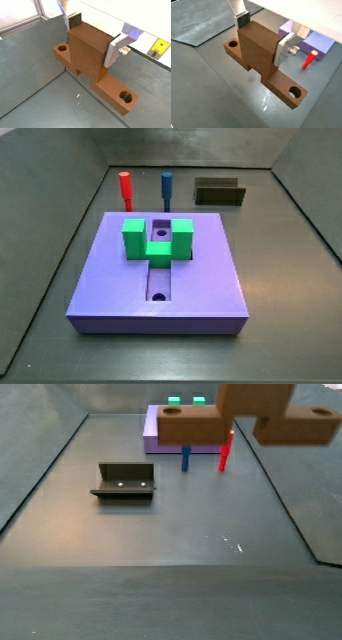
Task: Pick up the brown object. Move up. Move to above the board. Insert the brown object.
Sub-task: Move to above the board.
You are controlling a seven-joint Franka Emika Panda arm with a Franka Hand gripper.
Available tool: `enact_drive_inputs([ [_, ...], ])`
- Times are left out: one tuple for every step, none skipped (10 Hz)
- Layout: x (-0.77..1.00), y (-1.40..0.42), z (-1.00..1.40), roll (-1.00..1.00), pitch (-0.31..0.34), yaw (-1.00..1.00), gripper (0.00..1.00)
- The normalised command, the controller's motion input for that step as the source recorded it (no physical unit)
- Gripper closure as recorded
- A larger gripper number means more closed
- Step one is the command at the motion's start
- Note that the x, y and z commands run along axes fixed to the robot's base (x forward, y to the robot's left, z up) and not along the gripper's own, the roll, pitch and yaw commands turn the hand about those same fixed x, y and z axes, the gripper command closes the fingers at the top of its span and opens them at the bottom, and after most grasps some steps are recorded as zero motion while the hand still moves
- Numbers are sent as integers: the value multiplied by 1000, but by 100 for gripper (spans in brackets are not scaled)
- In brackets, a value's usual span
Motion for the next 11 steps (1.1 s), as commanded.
enact_drive_inputs([
  [118,-1400,125,6,155,-64,100],
  [113,-1400,125,27,111,-44,100],
  [109,-1400,127,-18,27,-15,100],
  [107,-1400,128,-6,24,-15,100],
  [109,-1400,130,8,26,3,100],
  [108,-1400,131,-19,25,1,100],
  [109,-1400,141,0,29,2,100],
  [112,-1400,146,-2,46,7,100],
  [119,-1400,152,-5,65,7,100],
  [134,-1400,156,-4,87,7,100],
  [165,-1400,160,8,118,7,100],
])
